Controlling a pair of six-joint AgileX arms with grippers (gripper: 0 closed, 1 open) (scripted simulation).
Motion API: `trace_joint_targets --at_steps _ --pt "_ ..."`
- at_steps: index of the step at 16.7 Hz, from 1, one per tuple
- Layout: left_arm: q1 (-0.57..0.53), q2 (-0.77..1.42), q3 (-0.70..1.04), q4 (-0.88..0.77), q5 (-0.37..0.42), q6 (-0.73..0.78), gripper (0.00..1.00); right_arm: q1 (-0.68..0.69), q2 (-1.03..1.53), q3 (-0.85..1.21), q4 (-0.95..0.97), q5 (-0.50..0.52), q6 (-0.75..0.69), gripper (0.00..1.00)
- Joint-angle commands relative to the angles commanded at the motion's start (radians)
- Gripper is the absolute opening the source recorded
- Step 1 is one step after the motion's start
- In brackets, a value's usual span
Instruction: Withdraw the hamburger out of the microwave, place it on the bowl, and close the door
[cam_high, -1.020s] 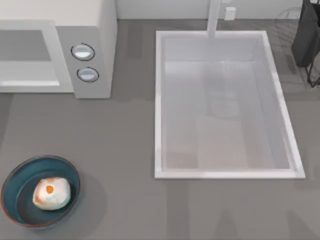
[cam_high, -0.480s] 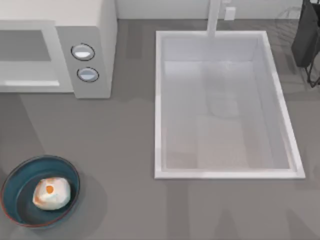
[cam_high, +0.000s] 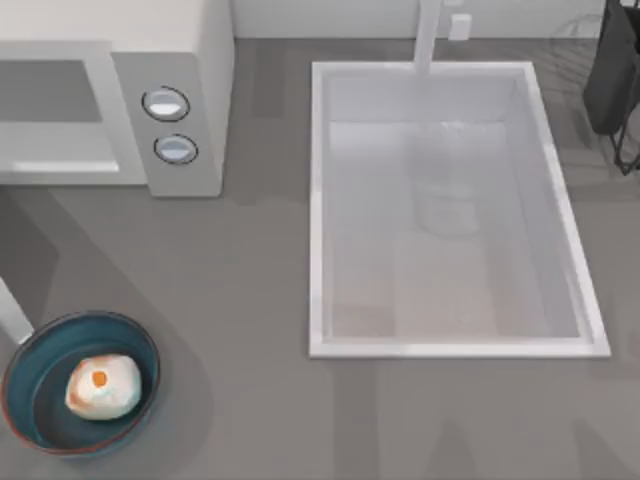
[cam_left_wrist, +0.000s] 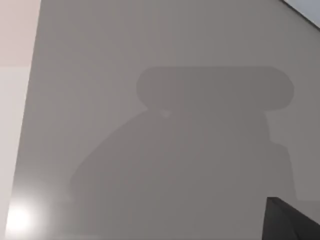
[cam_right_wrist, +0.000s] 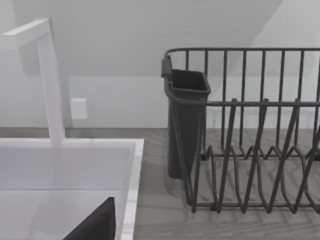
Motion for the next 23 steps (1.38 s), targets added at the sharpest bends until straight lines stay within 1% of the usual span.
trace_joint_targets --at_steps 2,6,8,10,14,16,19,23 --pt "-0.057 -0.057 -0.049 0.017 -0.036 -0.056 0.0 0.0 0.0 0.0 0.0 0.0 0.0 1.0" --pt "-0.242 -0.227 -0.182 0.063 -0.135 -0.217 0.0 0.0 0.0 0.0 0.0 0.0 0.0 1.0" --pt "-0.299 -0.283 -0.234 0.082 -0.174 -0.272 0.0 0.0 0.0 0.0 0.0 0.0 0.0 1.0" --pt "-0.313 -0.298 -0.248 0.087 -0.186 -0.287 0.0 0.0 0.0 0.0 0.0 0.0 0.0 1.0" --pt "-0.312 -0.294 -0.246 0.085 -0.183 -0.289 0.0 0.0 0.0 0.0 0.0 0.0 0.0 1.0" --pt "-0.347 -0.305 -0.254 0.086 -0.212 -0.32 0.0 0.0 0.0 0.0 0.0 0.0 0.0 1.0" --pt "-0.477 -0.342 -0.277 0.089 -0.3 -0.417 0.0 0.0 0.0 0.0 0.0 0.0 0.0 1.0" --pt "-0.725 -0.414 -0.319 0.095 -0.45 -0.582 0.0 0.0 0.0 0.0 0.0 0.0 0.0 1.0"
